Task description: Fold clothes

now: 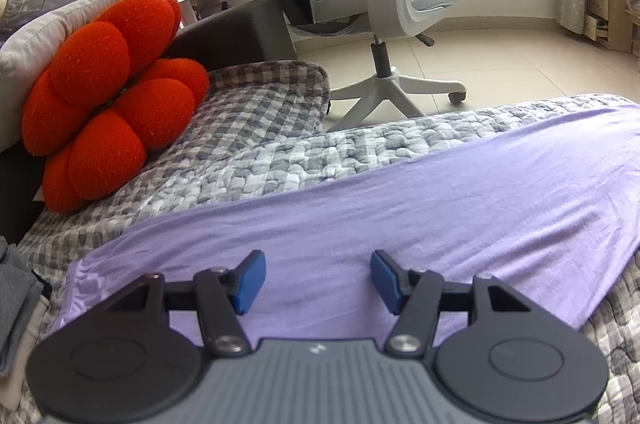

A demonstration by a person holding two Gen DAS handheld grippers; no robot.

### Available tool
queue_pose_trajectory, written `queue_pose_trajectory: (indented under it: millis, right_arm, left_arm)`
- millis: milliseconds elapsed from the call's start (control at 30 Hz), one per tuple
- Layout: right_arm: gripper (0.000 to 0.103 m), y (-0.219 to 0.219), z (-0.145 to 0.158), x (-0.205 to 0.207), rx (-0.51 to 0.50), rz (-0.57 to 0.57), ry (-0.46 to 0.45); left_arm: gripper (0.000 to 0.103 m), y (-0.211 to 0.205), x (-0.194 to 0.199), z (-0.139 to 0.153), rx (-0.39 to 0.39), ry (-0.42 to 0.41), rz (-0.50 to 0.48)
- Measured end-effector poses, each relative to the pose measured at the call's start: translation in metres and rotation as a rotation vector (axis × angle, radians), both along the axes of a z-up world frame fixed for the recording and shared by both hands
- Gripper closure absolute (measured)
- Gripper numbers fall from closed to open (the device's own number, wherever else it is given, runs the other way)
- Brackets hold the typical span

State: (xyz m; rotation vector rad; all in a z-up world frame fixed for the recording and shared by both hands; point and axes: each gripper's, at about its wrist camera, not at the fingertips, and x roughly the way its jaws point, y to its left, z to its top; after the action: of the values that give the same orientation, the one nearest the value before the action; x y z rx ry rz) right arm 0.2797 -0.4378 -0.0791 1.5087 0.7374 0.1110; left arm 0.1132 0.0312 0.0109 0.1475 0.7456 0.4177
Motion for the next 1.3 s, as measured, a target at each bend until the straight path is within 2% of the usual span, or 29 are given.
queue_pose_trajectory:
  millis: [33, 133, 167, 300, 367, 400, 433, 467, 500, 667, 800, 900, 1033, 1167, 1233, 1300]
  right_arm:
    - [0.05, 0.003, 0.001, 0.003, 0.003, 0.024, -0.014]
    - [0.053, 0.021, 0.003, 0.014, -0.101, 0.116, 0.02]
    - [0.055, 0.024, 0.003, 0.014, -0.122, 0.108, 0.03]
    - [0.057, 0.026, -0.002, 0.017, -0.1, 0.063, 0.049]
    - [0.07, 0.033, 0.004, 0.018, -0.164, 0.067, 0.034]
    - [0.074, 0.037, 0.007, 0.018, -0.204, 0.069, 0.028]
    - [0.081, 0.041, 0.012, 0.016, -0.23, 0.063, 0.011]
    - [0.092, 0.044, 0.016, 0.015, -0.257, 0.058, -0.005]
    - [0.095, 0.048, 0.02, 0.014, -0.262, 0.059, -0.035]
    - [0.096, 0.057, 0.041, 0.005, -0.363, 0.027, -0.136]
    - [0.096, 0.06, 0.057, -0.004, -0.382, 0.007, -0.224]
    - [0.096, 0.075, 0.083, -0.011, -0.503, 0.04, -0.337]
    - [0.096, 0.123, 0.115, -0.025, -0.68, 0.155, -0.499]
    - [0.096, 0.213, 0.13, -0.052, -0.891, 0.402, -0.689]
    - [0.096, 0.269, 0.128, -0.077, -1.036, 0.574, -0.794]
    - [0.097, 0.319, 0.113, -0.105, -1.226, 0.722, -0.872]
  left_arm:
    - [0.043, -0.001, 0.0, 0.0, 0.002, 0.0, -0.003]
    - [0.043, -0.001, -0.001, 0.001, 0.003, 0.0, -0.012]
    - [0.042, -0.001, -0.001, 0.001, 0.001, 0.0, -0.014]
    - [0.041, 0.002, -0.002, 0.003, -0.007, -0.006, -0.015]
    - [0.041, 0.002, -0.002, 0.003, -0.009, -0.008, -0.016]
    - [0.041, 0.002, -0.002, 0.003, -0.01, -0.01, -0.017]
    - [0.041, 0.002, -0.003, 0.004, -0.01, -0.011, -0.019]
    - [0.041, 0.002, -0.003, 0.005, -0.007, -0.015, -0.021]
    - [0.04, 0.003, -0.003, 0.005, -0.005, -0.018, -0.023]
    - [0.04, 0.009, -0.007, 0.013, -0.017, -0.047, -0.021]
    - [0.04, 0.02, -0.01, 0.019, -0.063, -0.073, -0.008]
    - [0.04, 0.032, -0.013, 0.025, -0.12, -0.1, 0.009]
    - [0.041, 0.049, -0.02, 0.035, -0.185, -0.154, 0.032]
    - [0.041, 0.075, -0.027, 0.041, -0.364, -0.208, 0.05]
    - [0.043, 0.093, -0.029, 0.037, -0.488, -0.228, 0.084]
    - [0.043, 0.106, -0.03, 0.031, -0.596, -0.235, 0.104]
